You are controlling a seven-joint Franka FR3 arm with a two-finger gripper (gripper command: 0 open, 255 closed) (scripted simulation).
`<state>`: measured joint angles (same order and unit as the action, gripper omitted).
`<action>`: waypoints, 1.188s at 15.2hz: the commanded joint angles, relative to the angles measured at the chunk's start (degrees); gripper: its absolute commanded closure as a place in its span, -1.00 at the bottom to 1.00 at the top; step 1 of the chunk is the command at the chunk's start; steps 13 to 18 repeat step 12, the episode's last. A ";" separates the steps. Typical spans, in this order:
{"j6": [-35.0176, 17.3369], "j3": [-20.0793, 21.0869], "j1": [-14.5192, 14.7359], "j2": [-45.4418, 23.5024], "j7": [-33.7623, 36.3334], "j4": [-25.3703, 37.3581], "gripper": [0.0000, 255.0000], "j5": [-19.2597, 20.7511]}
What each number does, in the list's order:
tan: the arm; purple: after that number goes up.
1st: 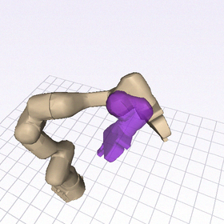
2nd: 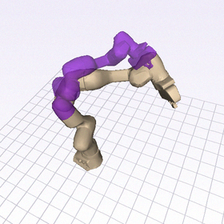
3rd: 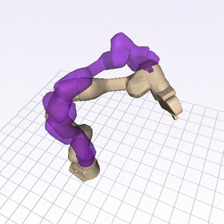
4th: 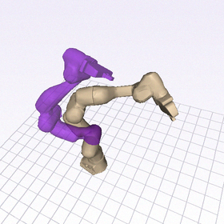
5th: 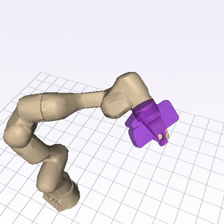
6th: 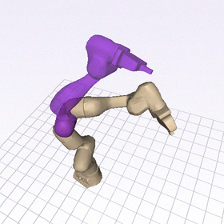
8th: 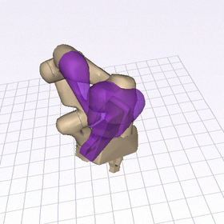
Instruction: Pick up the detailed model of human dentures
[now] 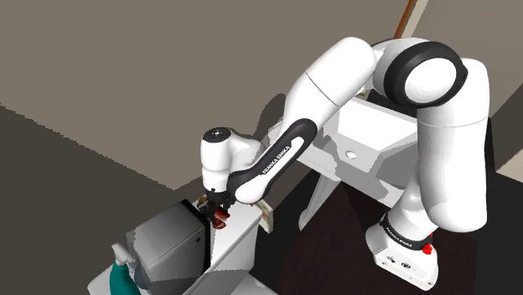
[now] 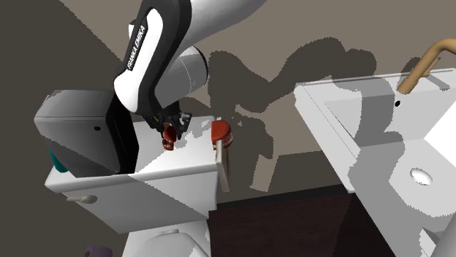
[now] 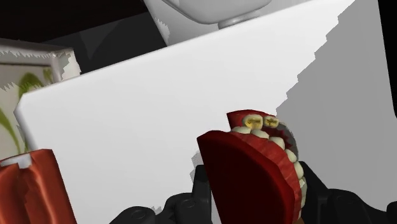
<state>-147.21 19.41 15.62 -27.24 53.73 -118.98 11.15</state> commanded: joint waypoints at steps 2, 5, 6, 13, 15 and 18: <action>1.68 0.71 -0.60 1.80 -0.63 -0.08 1.00 -0.92; 3.44 1.38 -1.12 3.62 -1.20 -0.07 1.00 -1.87; 4.03 1.59 -1.28 4.21 -1.40 -0.05 1.00 -2.18; 6.56 2.40 -1.90 6.61 -2.19 0.21 1.00 -3.50; 6.56 2.40 -1.90 6.61 -2.19 0.21 1.00 -3.50; 6.56 2.40 -1.90 6.61 -2.19 0.21 1.00 -3.50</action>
